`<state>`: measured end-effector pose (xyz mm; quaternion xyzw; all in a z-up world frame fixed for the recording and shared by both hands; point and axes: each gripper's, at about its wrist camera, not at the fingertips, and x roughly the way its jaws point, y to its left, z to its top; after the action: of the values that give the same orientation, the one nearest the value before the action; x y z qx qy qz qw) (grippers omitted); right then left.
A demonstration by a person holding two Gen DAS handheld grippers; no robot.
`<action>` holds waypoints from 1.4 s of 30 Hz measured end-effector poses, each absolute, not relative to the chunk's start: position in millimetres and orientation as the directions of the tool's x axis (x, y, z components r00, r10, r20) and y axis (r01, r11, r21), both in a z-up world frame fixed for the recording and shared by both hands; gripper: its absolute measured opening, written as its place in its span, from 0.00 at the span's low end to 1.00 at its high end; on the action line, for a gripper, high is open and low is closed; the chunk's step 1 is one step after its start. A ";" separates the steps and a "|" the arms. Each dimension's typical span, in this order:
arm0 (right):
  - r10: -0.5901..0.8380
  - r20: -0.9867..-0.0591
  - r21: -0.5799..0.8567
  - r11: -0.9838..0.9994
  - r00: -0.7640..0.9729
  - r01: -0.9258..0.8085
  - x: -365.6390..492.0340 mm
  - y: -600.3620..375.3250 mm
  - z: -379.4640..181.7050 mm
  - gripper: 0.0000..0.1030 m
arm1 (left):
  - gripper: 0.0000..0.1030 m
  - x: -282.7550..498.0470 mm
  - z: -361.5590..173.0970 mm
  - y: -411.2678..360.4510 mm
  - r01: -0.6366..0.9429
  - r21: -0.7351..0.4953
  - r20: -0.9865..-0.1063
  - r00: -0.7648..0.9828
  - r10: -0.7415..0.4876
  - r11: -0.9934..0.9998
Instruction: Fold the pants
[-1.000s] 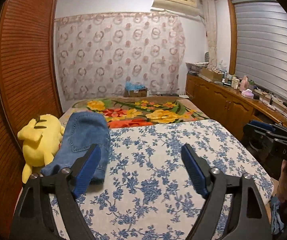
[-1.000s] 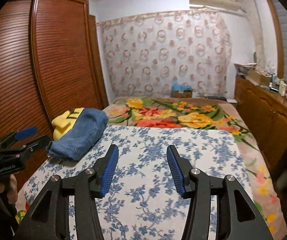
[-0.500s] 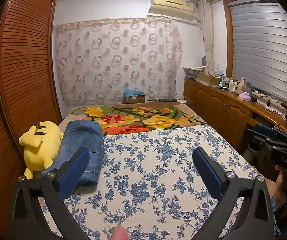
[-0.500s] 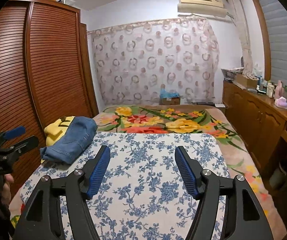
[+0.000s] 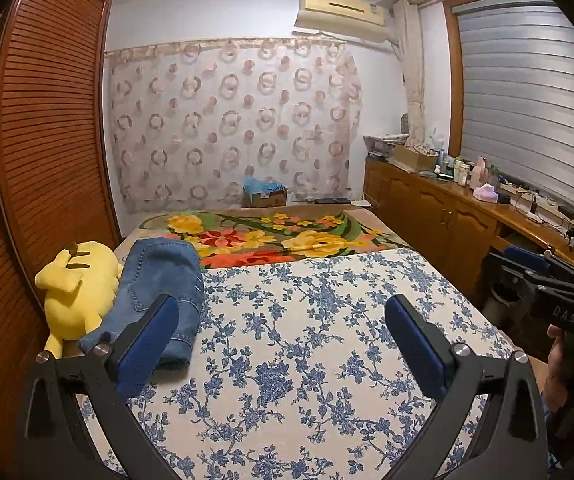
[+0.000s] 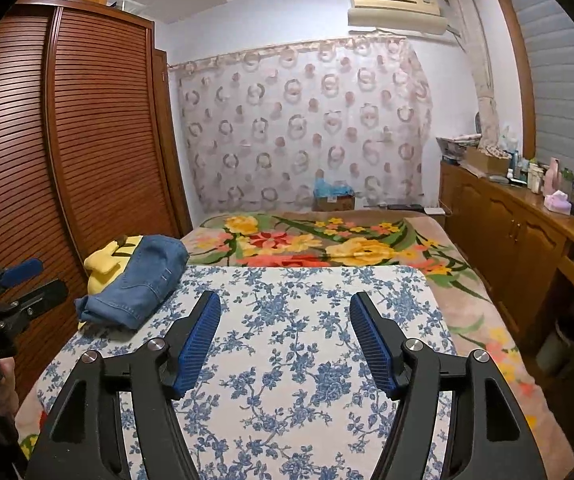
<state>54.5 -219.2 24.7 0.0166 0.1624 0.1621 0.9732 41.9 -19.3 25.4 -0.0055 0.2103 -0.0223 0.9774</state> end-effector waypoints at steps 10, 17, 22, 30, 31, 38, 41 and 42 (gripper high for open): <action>0.324 -0.306 0.083 0.946 0.895 -0.314 56.7 -223.2 24.1 0.67 | 1.00 41.8 24.3 -19.2 0.040 -0.020 -0.414 0.909 -0.045 0.999; 0.325 -0.306 0.081 0.945 0.895 -0.316 57.2 -223.5 24.4 0.67 | 1.00 41.5 24.7 -19.6 0.039 -0.019 -0.414 0.909 -0.044 0.999; 0.325 -0.306 0.081 0.946 0.895 -0.315 57.1 -223.3 23.9 0.67 | 1.00 41.2 24.8 -19.9 0.040 -0.020 -0.414 0.909 -0.045 0.999; 0.327 -0.305 0.080 0.945 0.895 -0.317 58.2 -224.7 24.2 0.67 | 1.00 41.1 25.1 -20.1 0.041 -0.020 -0.414 0.909 -0.046 0.999; 0.326 -0.305 0.080 0.945 0.895 -0.317 58.2 -224.6 24.0 0.67 | 1.00 40.8 25.2 -20.3 0.040 -0.020 -0.413 0.910 -0.045 0.999; 0.326 -0.301 0.081 0.945 0.896 -0.316 59.0 -225.9 24.8 0.67 | 1.00 40.5 24.5 -20.2 0.042 -0.017 -0.412 0.910 -0.045 0.999; 0.327 -0.300 0.082 0.945 0.896 -0.317 60.0 -227.0 24.7 0.67 | 1.00 40.5 24.6 -20.5 0.042 -0.018 -0.414 0.909 -0.046 0.999; 0.328 -0.301 0.082 0.945 0.896 -0.318 60.1 -227.2 24.7 0.68 | 1.00 41.3 24.8 -20.0 0.042 -0.017 -0.414 0.909 -0.045 0.999</action>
<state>60.1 -227.2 24.7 0.0153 0.1570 0.1658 0.9735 41.3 -20.0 24.8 -0.0037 0.2118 -0.0221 0.9770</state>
